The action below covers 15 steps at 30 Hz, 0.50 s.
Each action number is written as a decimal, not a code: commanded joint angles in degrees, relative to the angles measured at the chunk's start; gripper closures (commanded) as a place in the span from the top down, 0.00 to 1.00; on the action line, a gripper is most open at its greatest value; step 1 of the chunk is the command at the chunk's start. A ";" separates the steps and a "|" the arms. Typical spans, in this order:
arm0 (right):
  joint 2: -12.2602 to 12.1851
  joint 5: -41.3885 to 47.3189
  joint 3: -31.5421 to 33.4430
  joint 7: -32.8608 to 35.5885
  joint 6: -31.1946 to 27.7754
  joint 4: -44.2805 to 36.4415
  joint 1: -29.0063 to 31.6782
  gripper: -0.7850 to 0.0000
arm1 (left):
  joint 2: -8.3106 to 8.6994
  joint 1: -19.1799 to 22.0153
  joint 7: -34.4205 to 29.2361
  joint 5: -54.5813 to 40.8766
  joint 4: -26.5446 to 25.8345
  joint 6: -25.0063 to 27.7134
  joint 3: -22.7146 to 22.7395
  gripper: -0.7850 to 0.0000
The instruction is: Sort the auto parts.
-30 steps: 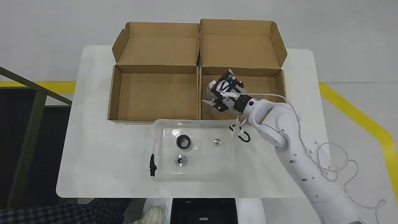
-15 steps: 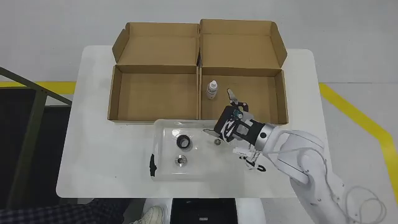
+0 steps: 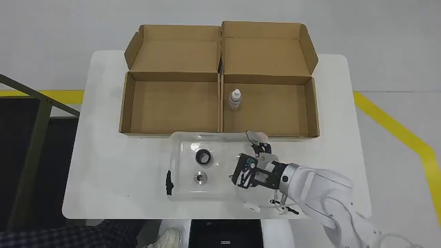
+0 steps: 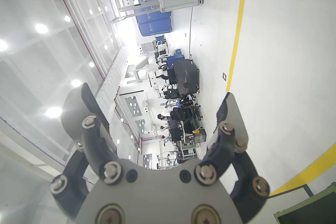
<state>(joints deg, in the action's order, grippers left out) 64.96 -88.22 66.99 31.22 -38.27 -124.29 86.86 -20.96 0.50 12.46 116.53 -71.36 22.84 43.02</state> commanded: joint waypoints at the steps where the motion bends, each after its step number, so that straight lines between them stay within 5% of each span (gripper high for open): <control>1: -0.03 -0.53 -0.55 0.58 -0.05 0.29 -0.01 1.00 | 0.00 0.00 0.00 0.00 0.00 0.00 0.00 1.00; 15: 0.25 -0.64 -4.51 5.96 0.66 5.08 -3.28 1.00 | 0.00 0.00 0.00 0.00 0.00 0.00 0.00 1.00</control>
<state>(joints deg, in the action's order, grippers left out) 65.19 -88.75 62.65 36.82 -37.75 -119.57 83.81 -20.96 0.50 12.46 116.53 -71.36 22.84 43.02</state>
